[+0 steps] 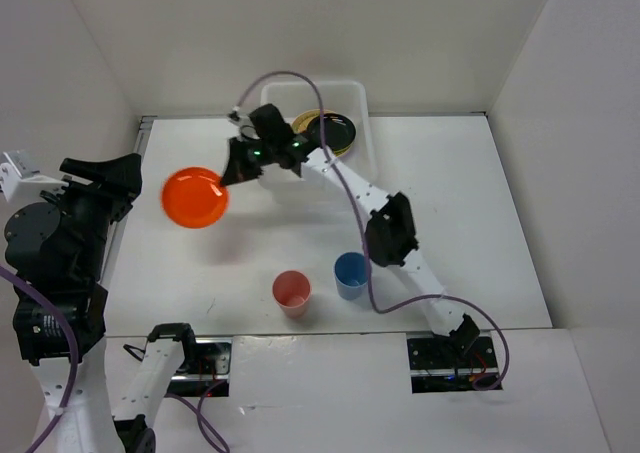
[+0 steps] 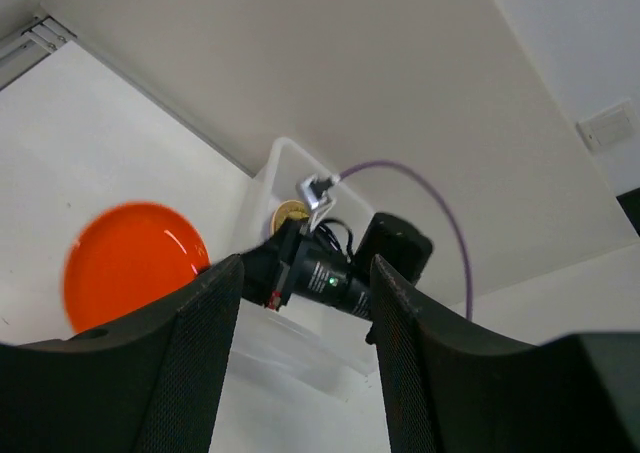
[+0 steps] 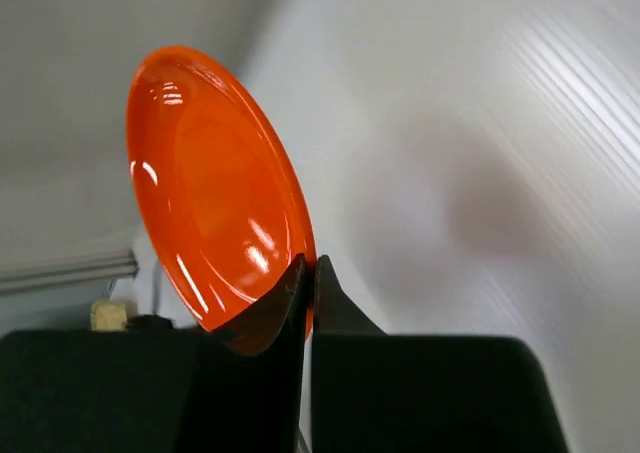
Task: Place the mixed dishes into the plastic bin
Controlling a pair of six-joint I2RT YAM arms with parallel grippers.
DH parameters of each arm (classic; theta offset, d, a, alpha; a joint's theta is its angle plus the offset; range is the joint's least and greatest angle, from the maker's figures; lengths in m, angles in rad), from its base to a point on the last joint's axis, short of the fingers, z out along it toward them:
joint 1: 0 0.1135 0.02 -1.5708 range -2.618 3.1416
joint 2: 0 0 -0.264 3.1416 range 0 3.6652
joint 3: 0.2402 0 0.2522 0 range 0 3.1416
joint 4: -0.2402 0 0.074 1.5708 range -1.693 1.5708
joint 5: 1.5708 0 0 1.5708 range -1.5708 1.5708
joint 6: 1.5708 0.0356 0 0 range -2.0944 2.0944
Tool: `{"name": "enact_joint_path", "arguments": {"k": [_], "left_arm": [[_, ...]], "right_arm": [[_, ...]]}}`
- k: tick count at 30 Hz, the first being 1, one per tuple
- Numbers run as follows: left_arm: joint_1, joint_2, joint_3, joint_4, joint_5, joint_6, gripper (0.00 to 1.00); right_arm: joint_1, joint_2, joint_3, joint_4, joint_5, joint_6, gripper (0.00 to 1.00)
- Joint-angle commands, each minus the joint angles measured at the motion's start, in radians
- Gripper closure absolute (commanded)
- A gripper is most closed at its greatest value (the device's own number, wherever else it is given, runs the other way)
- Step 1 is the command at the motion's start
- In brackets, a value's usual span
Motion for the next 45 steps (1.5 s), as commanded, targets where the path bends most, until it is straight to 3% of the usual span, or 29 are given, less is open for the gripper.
{"name": "enact_joint_path", "arguments": {"k": [1,4,10,20,45], "left_arm": [[0.006,-0.014,0.021,0.036,-0.007,0.021,0.39],[0.006,-0.014,0.021,0.036,-0.007,0.032,0.39],[0.006,-0.014,0.030,0.036,-0.018,0.041,0.39],[0.006,-0.023,0.030,0.036,-0.049,0.060,0.37],[0.006,-0.032,0.002,0.036,-0.021,0.060,0.37]], "right_arm": [[-0.257,-0.005,0.177,-0.152,-0.036,0.081,1.00],[-0.348,-0.001,0.277,-0.181,-0.010,0.081,1.00],[-0.500,-0.001,0.280,-0.133,-0.042,0.132,1.00],[-0.572,0.028,0.280,-0.109,-0.057,0.166,1.00],[-0.620,0.194,0.280,-0.270,0.205,0.060,0.99]]}}
